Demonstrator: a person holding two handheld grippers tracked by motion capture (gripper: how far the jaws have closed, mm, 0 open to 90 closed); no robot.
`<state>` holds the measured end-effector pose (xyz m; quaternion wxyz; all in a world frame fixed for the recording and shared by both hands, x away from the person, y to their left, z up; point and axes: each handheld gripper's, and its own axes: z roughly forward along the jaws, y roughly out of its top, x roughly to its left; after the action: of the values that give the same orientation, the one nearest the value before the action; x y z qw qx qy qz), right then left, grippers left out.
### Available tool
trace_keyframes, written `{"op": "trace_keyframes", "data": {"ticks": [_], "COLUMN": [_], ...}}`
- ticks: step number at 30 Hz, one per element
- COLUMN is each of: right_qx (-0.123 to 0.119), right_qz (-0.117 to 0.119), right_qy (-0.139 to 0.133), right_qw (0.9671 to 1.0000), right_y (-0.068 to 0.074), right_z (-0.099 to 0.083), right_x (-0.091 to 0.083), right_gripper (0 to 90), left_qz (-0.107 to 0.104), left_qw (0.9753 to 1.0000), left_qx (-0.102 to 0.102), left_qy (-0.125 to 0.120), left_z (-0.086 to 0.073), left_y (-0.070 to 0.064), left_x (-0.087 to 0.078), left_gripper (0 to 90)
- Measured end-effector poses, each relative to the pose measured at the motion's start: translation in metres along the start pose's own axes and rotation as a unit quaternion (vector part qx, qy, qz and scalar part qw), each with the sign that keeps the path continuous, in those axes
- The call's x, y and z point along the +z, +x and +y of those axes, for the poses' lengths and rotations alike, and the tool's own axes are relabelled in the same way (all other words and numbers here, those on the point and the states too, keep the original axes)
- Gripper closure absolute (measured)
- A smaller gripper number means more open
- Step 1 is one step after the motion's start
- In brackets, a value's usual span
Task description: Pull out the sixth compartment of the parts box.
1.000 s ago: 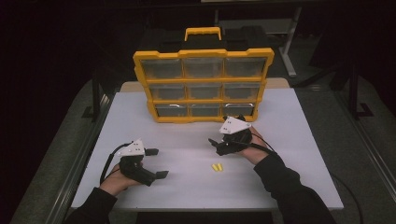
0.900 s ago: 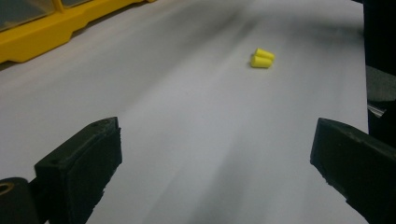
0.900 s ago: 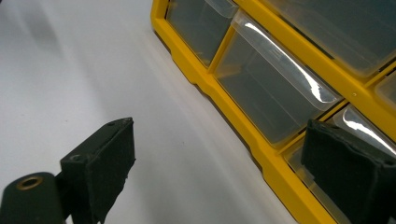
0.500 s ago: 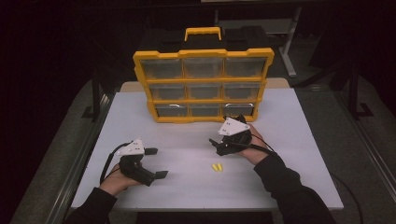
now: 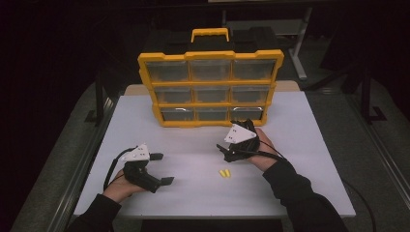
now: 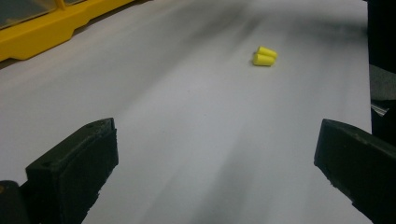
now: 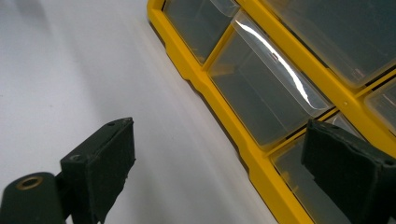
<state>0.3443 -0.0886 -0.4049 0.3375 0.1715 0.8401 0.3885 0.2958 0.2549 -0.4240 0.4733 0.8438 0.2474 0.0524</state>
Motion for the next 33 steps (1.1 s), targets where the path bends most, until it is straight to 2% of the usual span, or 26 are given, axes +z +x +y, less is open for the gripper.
{"op": "trace_keyframes", "data": {"ticks": [18, 33], "right_qx": [-0.037, -0.064], "right_qz": [-0.015, -0.027], "right_qy": [0.005, 0.005], "right_qw": [0.9992, 0.9976], "right_y": [0.0048, 0.0086], "right_z": [0.0001, 0.0003], "right_x": [0.0007, 0.0014], "right_gripper": [8.8, 8.9], "left_qz": [-0.003, -0.003], "left_qw": [1.0000, 1.0000], "left_qx": [0.002, -0.005], "left_qy": [0.001, 0.000], "left_z": [0.0000, 0.0002], "left_y": [-0.0005, 0.0000], "left_x": [-0.0004, -0.0007], "left_gripper": [0.0, 0.0]}}
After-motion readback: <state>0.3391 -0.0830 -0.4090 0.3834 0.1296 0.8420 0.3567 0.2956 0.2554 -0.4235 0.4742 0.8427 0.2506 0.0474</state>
